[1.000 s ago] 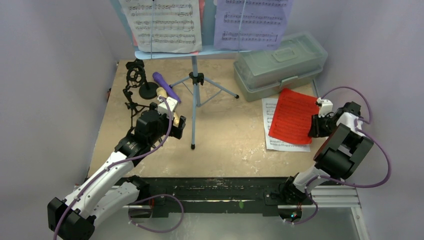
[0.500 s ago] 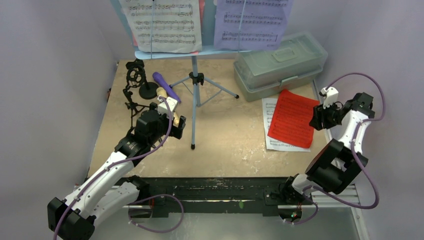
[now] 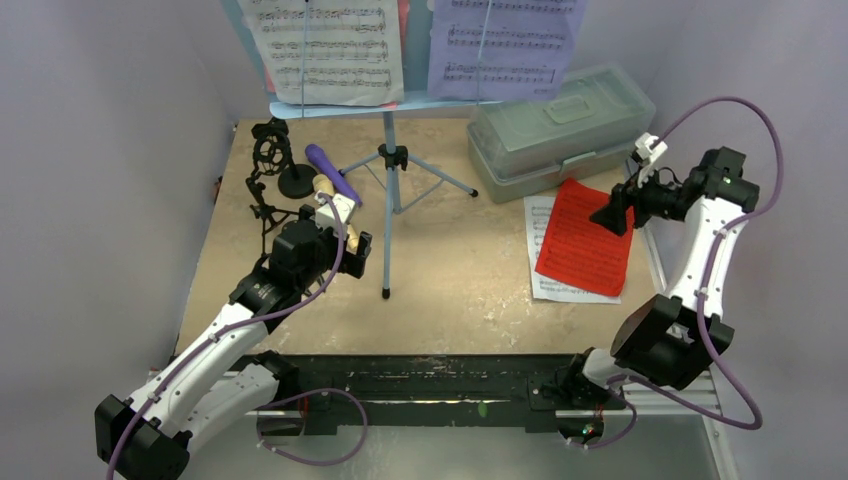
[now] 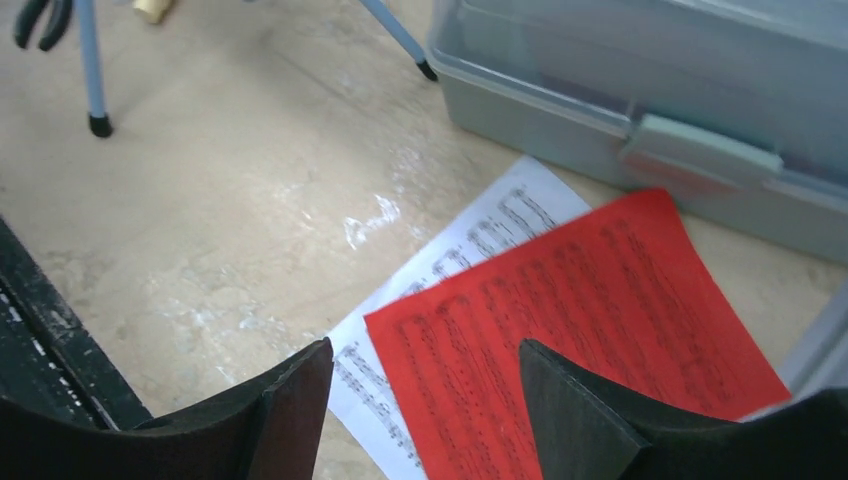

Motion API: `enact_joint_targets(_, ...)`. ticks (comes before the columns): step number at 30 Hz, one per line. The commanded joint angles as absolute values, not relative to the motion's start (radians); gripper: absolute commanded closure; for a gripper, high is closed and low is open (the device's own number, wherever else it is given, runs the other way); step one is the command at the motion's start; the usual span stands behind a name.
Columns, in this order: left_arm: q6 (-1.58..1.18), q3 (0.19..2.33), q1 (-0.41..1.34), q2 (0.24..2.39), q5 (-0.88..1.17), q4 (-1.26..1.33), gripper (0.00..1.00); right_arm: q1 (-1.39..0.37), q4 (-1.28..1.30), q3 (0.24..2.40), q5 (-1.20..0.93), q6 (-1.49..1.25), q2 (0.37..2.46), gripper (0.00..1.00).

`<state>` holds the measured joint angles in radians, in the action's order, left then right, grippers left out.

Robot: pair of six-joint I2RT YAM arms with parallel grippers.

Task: Pack up the instrument practice props
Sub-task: Place the sheet music at the center of the board, then pick up the sheet music from the music stand.

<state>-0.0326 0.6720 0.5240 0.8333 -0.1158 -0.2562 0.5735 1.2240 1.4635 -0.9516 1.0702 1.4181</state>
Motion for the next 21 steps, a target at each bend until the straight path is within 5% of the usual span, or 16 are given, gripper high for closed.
enact_joint_targets(1,-0.034,0.68,0.518,0.821,-0.116,-0.233,0.0,0.477,1.258,1.549,-1.06,0.977,1.401,0.27)
enact_joint_targets(13,-0.035,0.678,0.518,0.828,-0.119,-0.233,0.0,0.416,1.007,1.721,-1.3,0.509,1.32,0.09)
enact_joint_targets(16,-0.035,0.678,0.518,0.831,-0.122,-0.233,0.0,0.406,0.567,1.641,-1.365,0.045,1.259,0.07)
enact_joint_targets(21,-0.033,0.679,0.518,0.834,-0.128,-0.233,0.0,0.372,-0.803,1.388,-1.383,-1.07,1.229,0.03)
